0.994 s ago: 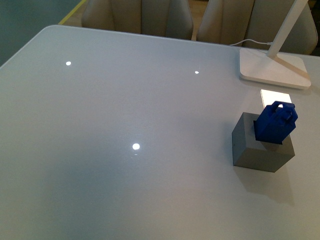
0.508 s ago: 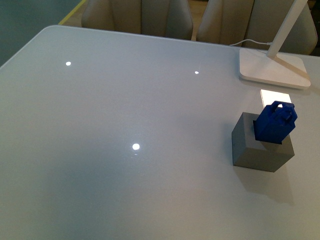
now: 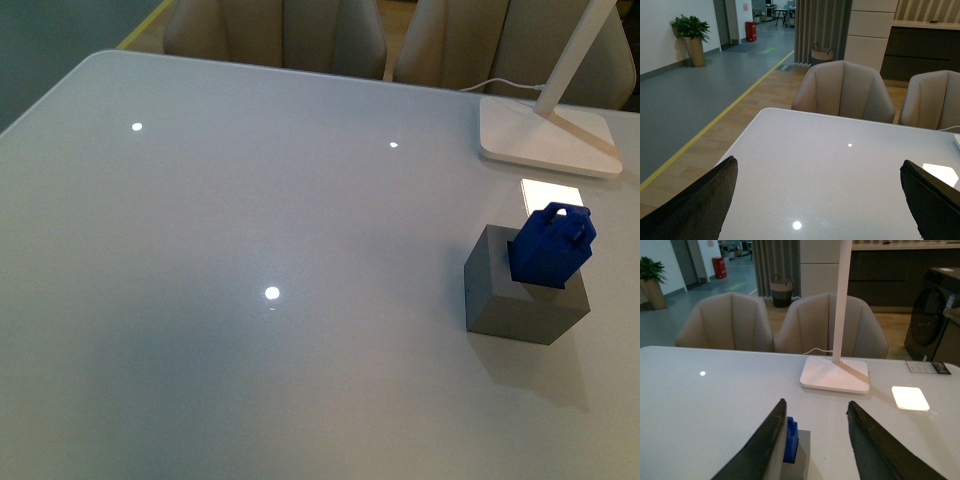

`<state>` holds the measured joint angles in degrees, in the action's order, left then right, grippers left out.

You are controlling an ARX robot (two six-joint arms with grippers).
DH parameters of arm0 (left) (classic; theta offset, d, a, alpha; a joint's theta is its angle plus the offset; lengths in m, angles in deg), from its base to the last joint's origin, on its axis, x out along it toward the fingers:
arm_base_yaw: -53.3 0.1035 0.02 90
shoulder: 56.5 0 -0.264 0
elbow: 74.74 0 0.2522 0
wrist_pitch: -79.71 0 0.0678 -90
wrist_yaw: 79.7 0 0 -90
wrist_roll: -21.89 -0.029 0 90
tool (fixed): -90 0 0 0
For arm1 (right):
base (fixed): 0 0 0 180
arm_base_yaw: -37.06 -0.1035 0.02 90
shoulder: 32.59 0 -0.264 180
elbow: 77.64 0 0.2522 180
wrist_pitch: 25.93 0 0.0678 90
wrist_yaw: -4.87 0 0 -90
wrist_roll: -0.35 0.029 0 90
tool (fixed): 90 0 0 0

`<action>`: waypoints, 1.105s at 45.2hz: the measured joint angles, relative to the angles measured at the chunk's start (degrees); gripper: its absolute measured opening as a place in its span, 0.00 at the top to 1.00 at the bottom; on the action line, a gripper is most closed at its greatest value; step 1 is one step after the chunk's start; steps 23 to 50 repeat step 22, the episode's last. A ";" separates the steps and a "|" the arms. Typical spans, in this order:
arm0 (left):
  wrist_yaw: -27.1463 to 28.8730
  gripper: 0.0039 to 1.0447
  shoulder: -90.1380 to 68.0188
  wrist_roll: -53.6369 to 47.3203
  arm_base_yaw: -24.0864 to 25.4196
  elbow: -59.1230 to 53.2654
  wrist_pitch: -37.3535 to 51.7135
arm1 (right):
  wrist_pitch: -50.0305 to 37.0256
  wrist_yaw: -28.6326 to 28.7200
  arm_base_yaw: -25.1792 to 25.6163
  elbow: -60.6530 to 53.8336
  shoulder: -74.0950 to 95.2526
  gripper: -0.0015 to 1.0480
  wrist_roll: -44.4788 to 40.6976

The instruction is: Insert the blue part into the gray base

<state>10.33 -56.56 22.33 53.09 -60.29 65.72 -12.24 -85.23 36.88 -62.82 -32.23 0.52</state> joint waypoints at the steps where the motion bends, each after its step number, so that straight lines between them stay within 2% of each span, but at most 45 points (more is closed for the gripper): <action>1: 0.00 0.07 0.00 0.00 0.00 0.00 0.00 | 0.00 -0.02 0.00 0.00 0.00 0.48 0.00; 7: 0.00 0.07 0.00 0.00 0.00 0.00 0.00 | 0.00 0.00 0.00 0.00 0.00 0.26 0.00; 9: 0.00 0.07 0.00 0.00 0.00 -0.02 0.00 | 0.00 0.00 0.00 0.00 0.00 0.15 0.00; 12: 0.00 0.07 0.00 0.00 0.00 -0.02 0.00 | 0.00 -0.02 0.00 0.00 0.00 0.07 0.02; 50: 0.00 0.07 0.00 0.00 0.00 0.00 0.00 | 0.00 -0.02 0.00 0.00 0.00 0.09 0.02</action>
